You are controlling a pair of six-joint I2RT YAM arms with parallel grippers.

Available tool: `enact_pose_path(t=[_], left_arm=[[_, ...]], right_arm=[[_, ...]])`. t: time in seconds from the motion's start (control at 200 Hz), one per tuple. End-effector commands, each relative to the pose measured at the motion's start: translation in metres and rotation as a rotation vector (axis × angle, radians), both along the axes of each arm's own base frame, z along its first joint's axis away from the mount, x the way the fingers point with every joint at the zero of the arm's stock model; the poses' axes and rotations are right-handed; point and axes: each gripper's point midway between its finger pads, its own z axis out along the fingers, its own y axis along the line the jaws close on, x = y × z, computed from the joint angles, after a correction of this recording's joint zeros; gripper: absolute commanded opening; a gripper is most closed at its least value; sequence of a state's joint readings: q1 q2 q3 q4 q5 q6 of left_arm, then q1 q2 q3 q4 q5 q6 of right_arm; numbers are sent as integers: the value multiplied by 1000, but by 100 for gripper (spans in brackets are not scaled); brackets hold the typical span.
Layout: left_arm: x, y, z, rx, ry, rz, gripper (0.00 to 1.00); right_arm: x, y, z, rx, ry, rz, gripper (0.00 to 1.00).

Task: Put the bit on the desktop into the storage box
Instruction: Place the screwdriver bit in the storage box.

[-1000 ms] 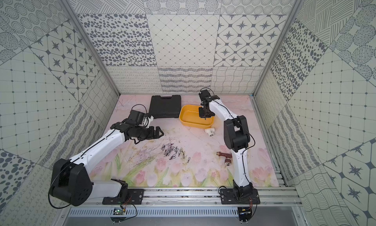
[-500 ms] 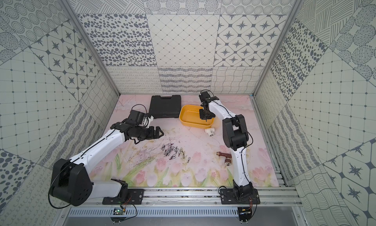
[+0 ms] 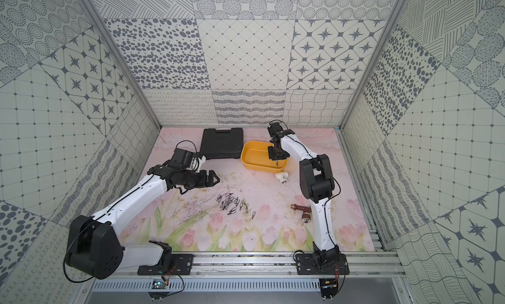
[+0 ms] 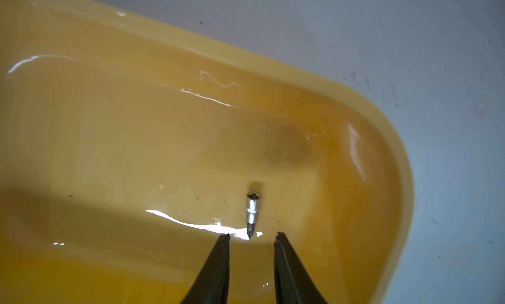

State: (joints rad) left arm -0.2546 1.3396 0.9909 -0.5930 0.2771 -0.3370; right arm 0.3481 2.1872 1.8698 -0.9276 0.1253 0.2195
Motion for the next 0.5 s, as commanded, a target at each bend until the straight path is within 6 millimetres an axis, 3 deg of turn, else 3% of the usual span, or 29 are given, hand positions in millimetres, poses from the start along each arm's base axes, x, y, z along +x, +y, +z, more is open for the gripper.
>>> enact_pose_path(t=[0.0,0.27,0.495], left_arm=[[-1,-1,8,15,-57,-26,99],[-7,-9,14,48,-102,-76,99],[-7,-9,10,95,-105,-88,99]], right_arm=[[1,-5,45,8,-95,9,33],[-27,-18,79,23,-157,-2,37],[-75,-18,94,139,-204,-29,40]])
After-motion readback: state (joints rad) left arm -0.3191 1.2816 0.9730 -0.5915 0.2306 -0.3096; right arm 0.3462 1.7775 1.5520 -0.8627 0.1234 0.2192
